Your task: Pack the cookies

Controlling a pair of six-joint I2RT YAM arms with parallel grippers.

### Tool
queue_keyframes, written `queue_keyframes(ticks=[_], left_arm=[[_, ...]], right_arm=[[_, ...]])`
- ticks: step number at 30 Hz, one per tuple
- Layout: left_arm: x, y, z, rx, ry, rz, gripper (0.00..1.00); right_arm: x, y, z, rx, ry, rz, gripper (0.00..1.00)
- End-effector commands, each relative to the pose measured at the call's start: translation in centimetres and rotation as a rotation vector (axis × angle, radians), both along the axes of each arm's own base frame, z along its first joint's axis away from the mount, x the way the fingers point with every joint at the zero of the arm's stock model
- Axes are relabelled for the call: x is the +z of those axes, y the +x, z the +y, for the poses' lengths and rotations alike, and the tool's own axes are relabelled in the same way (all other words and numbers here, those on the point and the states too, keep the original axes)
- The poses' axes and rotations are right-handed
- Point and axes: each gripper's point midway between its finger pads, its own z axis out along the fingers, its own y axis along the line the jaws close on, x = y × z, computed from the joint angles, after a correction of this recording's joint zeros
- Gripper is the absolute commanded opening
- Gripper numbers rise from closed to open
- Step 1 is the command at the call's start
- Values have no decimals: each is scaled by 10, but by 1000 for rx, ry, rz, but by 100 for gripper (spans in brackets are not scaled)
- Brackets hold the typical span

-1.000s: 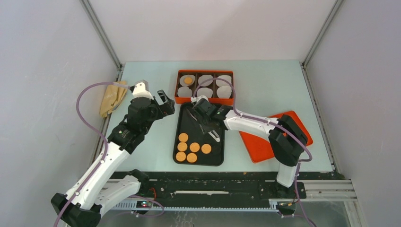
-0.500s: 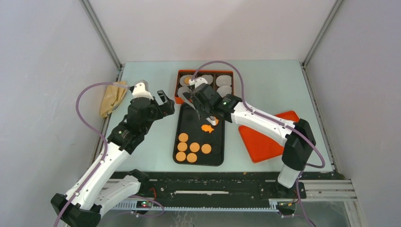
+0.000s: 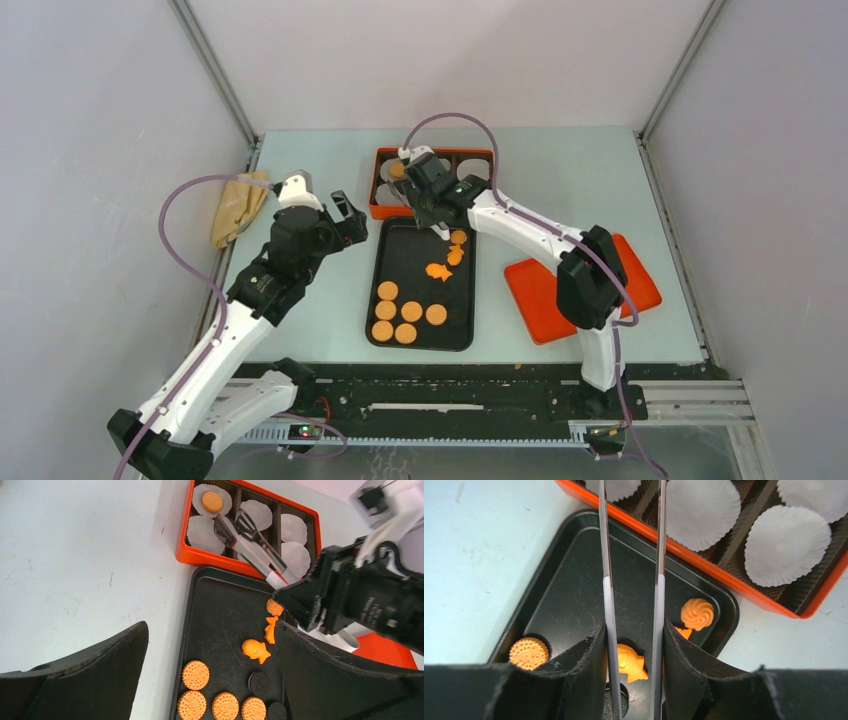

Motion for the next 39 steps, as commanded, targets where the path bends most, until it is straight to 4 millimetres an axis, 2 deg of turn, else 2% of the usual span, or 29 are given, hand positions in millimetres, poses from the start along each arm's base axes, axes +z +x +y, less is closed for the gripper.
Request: queue_keyframes(ticks=[1, 15, 16, 20, 22, 28, 32, 39], left_arm=[[11, 0, 9, 30, 18, -34, 100], [4, 1, 7, 26, 19, -22, 100], [4, 1, 7, 26, 18, -21, 100], [4, 1, 5, 16, 17, -21, 100], [4, 1, 4, 14, 16, -21, 100], [5, 1, 3, 7, 11, -22, 100], [8, 0, 2, -1, 3, -28, 100], [10, -3, 1, -7, -5, -32, 100]], right_arm=[[21, 10, 14, 30, 51, -48, 14], [2, 18, 26, 46, 33, -15, 15], [0, 18, 27, 46, 30, -10, 16], [-7, 20, 27, 36, 16, -2, 34], [-7, 21, 27, 31, 18, -5, 38], [4, 23, 26, 21, 41, -31, 40], [16, 23, 28, 26, 72, -55, 50], [16, 22, 28, 28, 75, -51, 54]])
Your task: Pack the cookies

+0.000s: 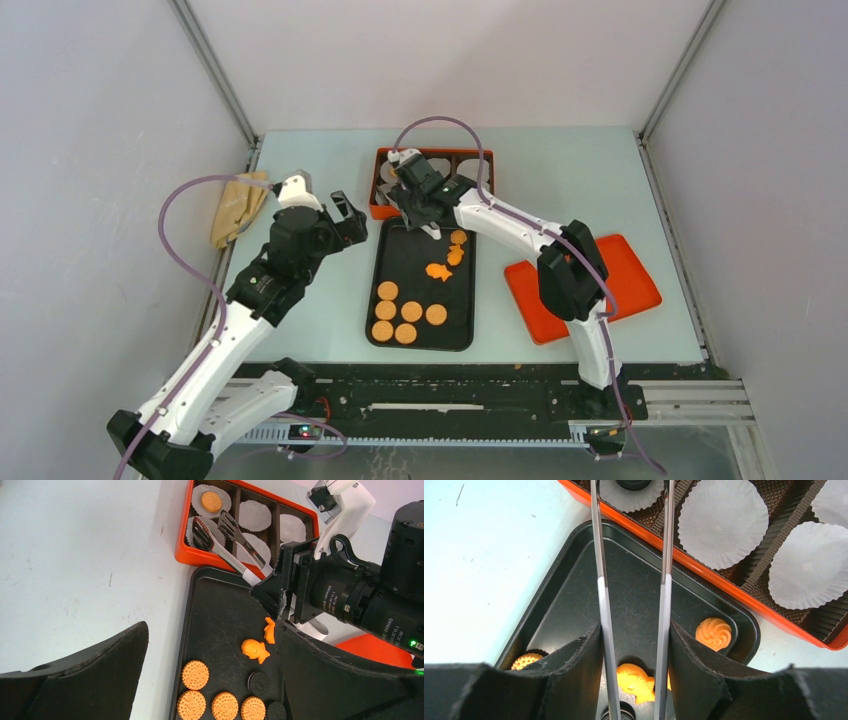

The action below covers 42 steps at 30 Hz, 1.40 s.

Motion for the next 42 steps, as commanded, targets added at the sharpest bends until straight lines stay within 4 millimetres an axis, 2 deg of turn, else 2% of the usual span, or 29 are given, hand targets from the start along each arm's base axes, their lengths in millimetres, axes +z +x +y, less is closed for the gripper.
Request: queue_keyframes(ticks=[1, 4, 6, 8, 9, 15, 18, 25, 32, 42], left_arm=[[10, -2, 1, -7, -5, -34, 100], [12, -3, 1, -9, -8, -37, 100], [13, -3, 1, -11, -11, -39, 100], [15, -4, 0, -13, -19, -43, 100], [16, -4, 0, -14, -25, -45, 100], [16, -7, -1, -18, -54, -53, 100], [14, -8, -5, -28, -68, -46, 100], [11, -7, -10, -46, -86, -30, 100], [13, -10, -9, -45, -87, -37, 100], [14, -13, -7, -40, -94, -39, 100]], right_arm=[[52, 7, 9, -4, 100, -94, 54], [60, 4, 3, -31, 96, -116, 52], [73, -3, -2, -35, 108, -159, 51], [83, -18, -9, -34, 100, -187, 51], [94, -25, -12, -34, 104, -208, 51], [108, -88, -41, -9, 96, -212, 51], [95, -121, -49, 20, 92, -158, 51], [32, -199, -54, 97, 9, -10, 50], [-8, -234, -57, 130, -82, 66, 50], [-11, -264, -58, 207, -123, 98, 51]])
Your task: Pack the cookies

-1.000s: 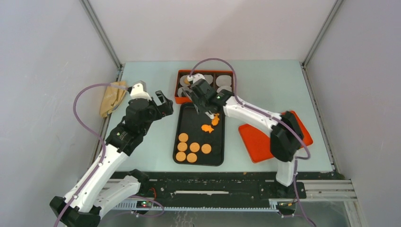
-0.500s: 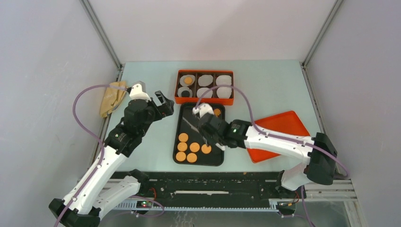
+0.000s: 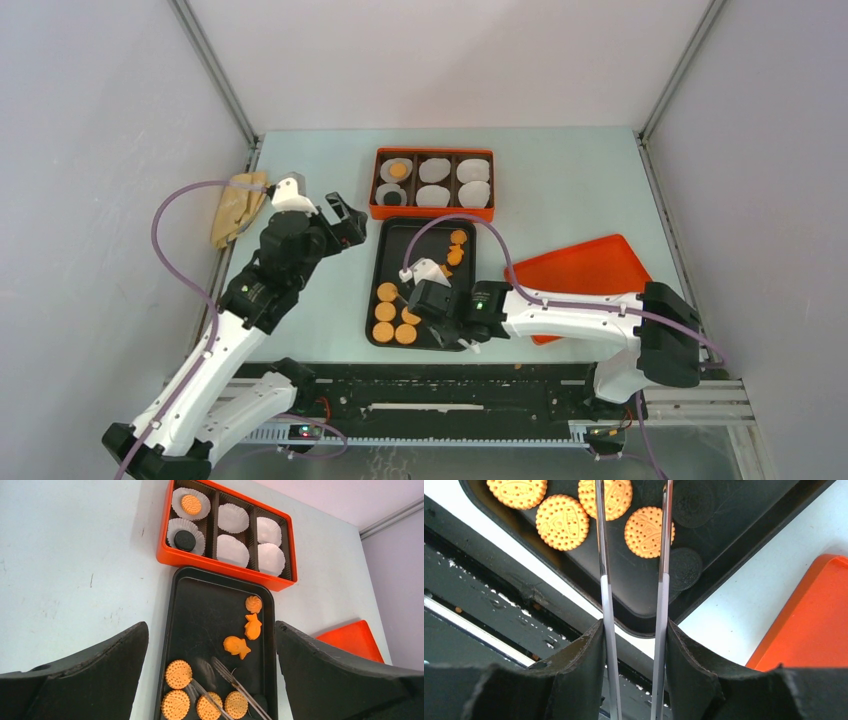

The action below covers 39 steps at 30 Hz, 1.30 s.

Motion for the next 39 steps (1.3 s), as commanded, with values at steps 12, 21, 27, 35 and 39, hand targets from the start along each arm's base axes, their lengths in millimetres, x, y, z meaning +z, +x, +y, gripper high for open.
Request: queue_keyframes(ticks=[12, 21, 27, 35, 39], left_arm=[[-4, -4, 1, 7, -26, 0, 100], [-5, -5, 4, 16, -19, -1, 100], [-7, -6, 6, 22, -14, 2, 100], [-8, -6, 7, 25, -8, 5, 100], [-7, -6, 7, 24, -8, 4, 100]], right_arm=[[12, -6, 21, 49, 79, 12, 56], [15, 8, 43, 68, 157, 53, 56], [11, 18, 50, 58, 162, 66, 56], [4, 28, 60, 47, 178, 117, 40], [14, 29, 56, 33, 189, 103, 25]])
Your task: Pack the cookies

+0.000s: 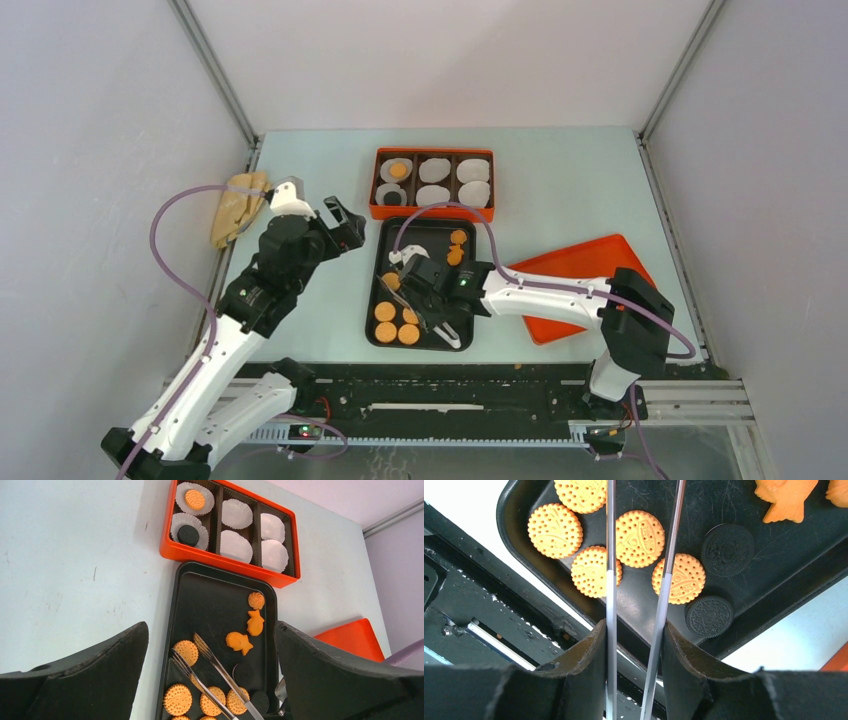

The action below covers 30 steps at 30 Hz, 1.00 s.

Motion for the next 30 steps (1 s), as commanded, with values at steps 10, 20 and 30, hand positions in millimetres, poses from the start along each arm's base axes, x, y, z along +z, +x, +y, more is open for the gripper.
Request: queue_keyframes(ticks=[10, 20, 30], left_arm=[[10, 4, -1, 6, -13, -27, 100], [5, 10, -4, 2, -3, -15, 100], [0, 11, 2, 24, 33, -7, 100]], right_arm=[[113, 53, -6, -100, 166, -231, 15], [144, 167, -27, -271, 201, -341, 15], [86, 221, -28, -319, 137, -258, 13]])
